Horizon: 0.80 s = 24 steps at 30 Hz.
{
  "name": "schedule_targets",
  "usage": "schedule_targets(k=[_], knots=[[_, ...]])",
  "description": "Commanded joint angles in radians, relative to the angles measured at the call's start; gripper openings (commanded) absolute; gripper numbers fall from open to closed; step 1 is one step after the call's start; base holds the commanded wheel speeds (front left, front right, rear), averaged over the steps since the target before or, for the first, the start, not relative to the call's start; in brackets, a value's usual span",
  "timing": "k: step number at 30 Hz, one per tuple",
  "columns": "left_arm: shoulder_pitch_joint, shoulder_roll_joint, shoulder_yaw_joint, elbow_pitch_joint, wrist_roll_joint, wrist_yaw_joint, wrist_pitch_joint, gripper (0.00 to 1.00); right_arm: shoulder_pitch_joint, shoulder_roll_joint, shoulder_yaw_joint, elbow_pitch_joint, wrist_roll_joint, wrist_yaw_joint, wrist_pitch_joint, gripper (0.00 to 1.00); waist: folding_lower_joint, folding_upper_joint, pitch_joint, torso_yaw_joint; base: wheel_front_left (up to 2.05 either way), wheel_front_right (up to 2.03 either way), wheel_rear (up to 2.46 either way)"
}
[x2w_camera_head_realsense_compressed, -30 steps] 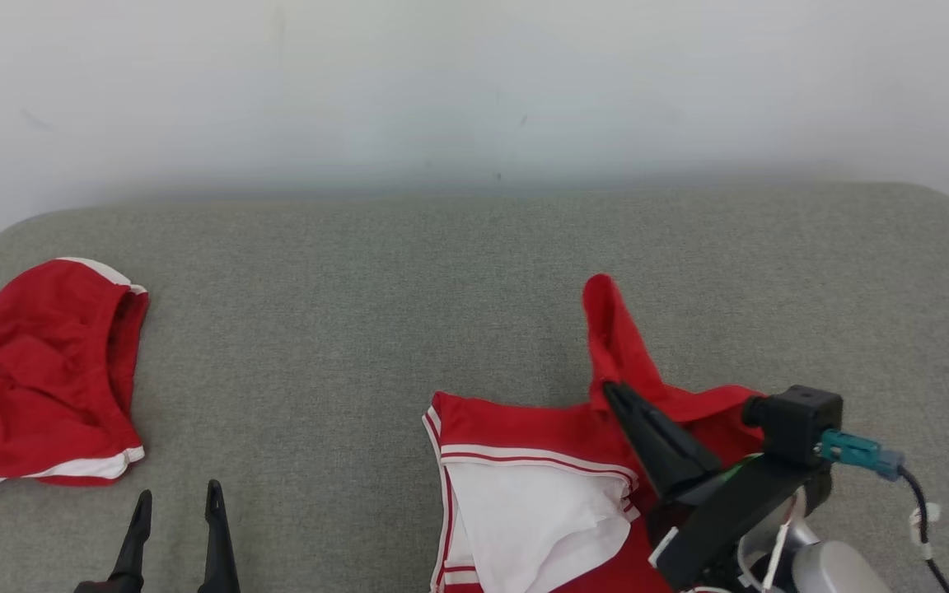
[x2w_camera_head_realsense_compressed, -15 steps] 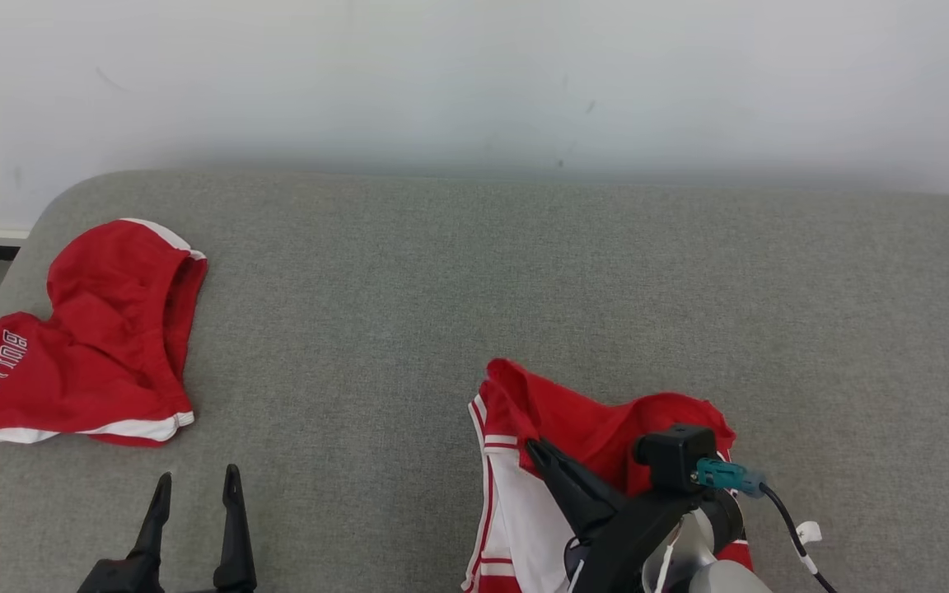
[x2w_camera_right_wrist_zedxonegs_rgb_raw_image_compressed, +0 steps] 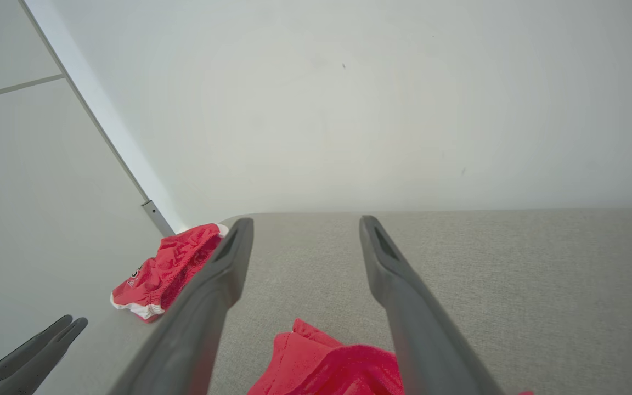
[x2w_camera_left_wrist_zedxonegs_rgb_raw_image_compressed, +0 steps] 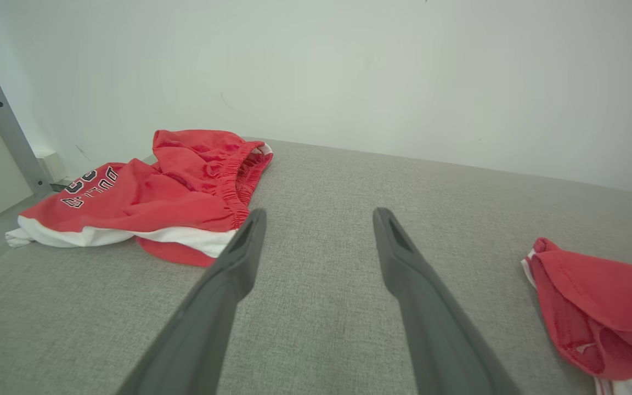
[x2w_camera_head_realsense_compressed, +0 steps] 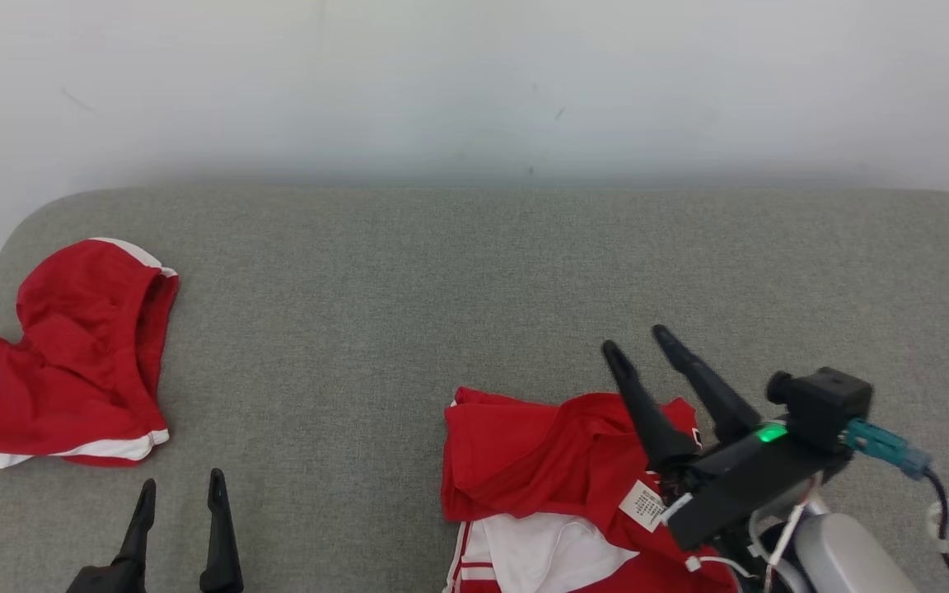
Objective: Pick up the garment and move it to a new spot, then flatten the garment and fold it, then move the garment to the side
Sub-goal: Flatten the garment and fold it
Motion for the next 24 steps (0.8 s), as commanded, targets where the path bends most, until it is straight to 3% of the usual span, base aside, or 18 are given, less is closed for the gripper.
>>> schedule_targets(k=[1, 6, 10, 24], knots=[[0.012, -0.002, 0.005, -0.005, 0.008, -0.005, -0.003, 1.0, 0.024, -0.012, -0.023, -0.019, -0.001, -0.003, 0.005, 1.0, 0.0, -0.0001, -0.002, -0.005, 0.0, 0.0, 0.0], [0.017, -0.001, 0.019, -0.012, 0.016, -0.01, -0.003, 1.0, 0.121, -0.043, -0.16, -0.091, 0.013, -0.003, 0.034, 1.0, 0.0, -0.0001, -0.007, -0.011, 0.0, 0.0, 0.0], [0.027, -0.001, 0.03, -0.021, 0.019, -0.01, -0.003, 1.0, 0.193, -0.039, -0.209, -0.115, 0.019, -0.003, 0.067, 1.0, 0.0, -0.0001, -0.007, -0.015, 0.0, 0.0, 0.0], [0.005, -0.008, 0.016, -0.023, 0.027, -0.01, -0.003, 1.0, 0.117, 0.016, -0.182, 0.066, 0.045, -0.003, 0.064, 1.0, 0.0, -0.0001, 0.009, 0.006, 0.0, 0.0, 0.0]])
